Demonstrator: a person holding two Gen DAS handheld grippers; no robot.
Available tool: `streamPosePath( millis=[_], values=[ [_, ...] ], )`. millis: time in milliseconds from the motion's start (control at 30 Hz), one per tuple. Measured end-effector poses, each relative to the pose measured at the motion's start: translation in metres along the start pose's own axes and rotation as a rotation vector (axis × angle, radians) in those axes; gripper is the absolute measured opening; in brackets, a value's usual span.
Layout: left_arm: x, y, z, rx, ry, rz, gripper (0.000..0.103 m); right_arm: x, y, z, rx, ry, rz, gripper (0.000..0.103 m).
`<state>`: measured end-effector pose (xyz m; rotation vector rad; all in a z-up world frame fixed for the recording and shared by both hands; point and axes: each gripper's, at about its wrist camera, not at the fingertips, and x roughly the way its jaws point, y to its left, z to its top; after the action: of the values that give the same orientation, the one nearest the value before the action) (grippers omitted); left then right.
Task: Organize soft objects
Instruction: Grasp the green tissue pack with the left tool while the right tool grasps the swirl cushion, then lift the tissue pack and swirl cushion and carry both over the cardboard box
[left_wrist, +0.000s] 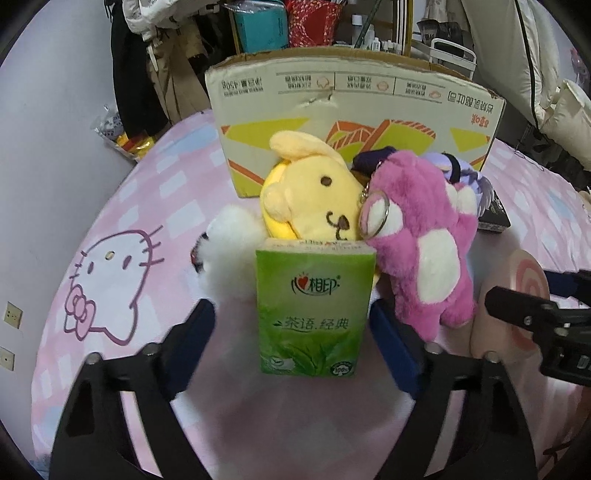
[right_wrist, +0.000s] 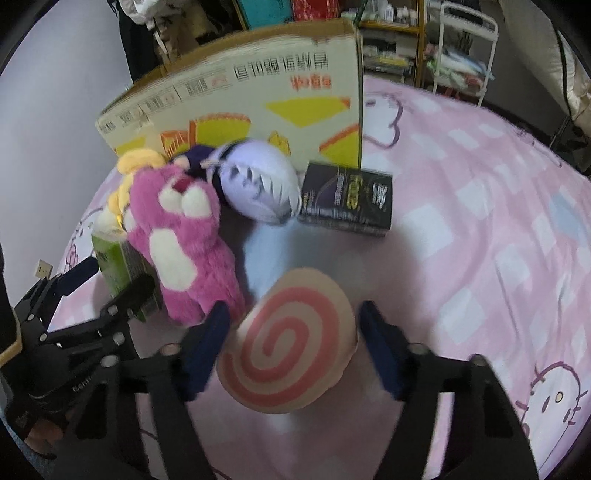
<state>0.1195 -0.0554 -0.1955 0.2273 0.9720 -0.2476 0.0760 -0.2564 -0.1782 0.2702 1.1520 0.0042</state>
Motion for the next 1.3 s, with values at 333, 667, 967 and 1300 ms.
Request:
streamPosePath(
  millis=[333,667,967,1300],
  values=[
    [0.002,0.001,-0.004,-0.030,0.016,-0.046,0.052,0.000,0.002,-0.003,-0.018,-0.006,-0.014,0.044],
    [-0.024,-0.001,-0.011,-0.026,-0.045,-0.016,0.052,-0.014,-0.002,-0.005,-0.012,-0.078,-0.012,0.035],
    [-0.084,0.004,-0.015,-0.060,-0.212,0.002,0.052,-0.062,0.001,-0.009,-0.019,-0.272,-0.018,0.035],
    [-0.170,0.016,0.009,-0.062,-0.456,0.026,0.052,-0.124,0.013,-0.008,-0.079,-0.511,-0.005,0.035]
  ],
)
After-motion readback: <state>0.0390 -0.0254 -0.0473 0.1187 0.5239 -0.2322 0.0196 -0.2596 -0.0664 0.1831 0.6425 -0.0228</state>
